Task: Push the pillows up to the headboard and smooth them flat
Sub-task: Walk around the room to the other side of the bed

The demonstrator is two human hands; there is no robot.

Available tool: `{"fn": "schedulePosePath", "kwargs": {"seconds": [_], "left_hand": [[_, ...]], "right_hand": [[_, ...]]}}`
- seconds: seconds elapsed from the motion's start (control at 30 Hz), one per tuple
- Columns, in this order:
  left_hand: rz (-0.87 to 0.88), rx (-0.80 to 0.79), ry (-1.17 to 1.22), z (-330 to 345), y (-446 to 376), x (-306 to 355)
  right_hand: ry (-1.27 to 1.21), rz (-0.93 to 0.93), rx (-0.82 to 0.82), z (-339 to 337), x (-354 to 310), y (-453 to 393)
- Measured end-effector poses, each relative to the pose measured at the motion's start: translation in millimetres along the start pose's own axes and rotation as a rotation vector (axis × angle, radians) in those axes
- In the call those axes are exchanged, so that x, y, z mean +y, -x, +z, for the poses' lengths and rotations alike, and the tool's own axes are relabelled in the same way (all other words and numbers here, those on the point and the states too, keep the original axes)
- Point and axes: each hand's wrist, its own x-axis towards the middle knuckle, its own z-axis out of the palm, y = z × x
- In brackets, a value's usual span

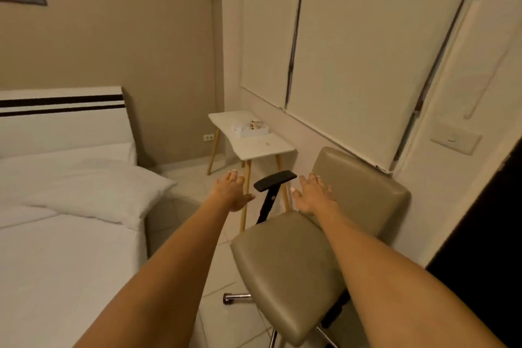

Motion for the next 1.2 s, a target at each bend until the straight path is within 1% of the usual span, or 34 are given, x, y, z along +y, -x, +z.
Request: {"fn": "schedulePosePath", "kwargs": {"seconds": [0.23,0.47,0.67,0.93,1.2], "left_hand": [[-0.197,0.004,0.049,0,-46,-59],[-0.375,-0.004,0.122,20,-53,-108],[-0.479,-0.009,0.126,31,-53,-144],[-0.516,-0.019,0.096,30,-78,-195],[-0.544,0.013,0.095,18,-142,-291]], "right_hand": [[0.040,-0.246,-0.065,9,-58,-102],[0.079,-0.437,-0.107,26,-119,-156],[0.106,-0.511,-0.108,35,-158,-177],[0.087,-0.546,-0.123,47,-216,-210],[0.085,-0.563,-0.086,46,-310,-282]]}}
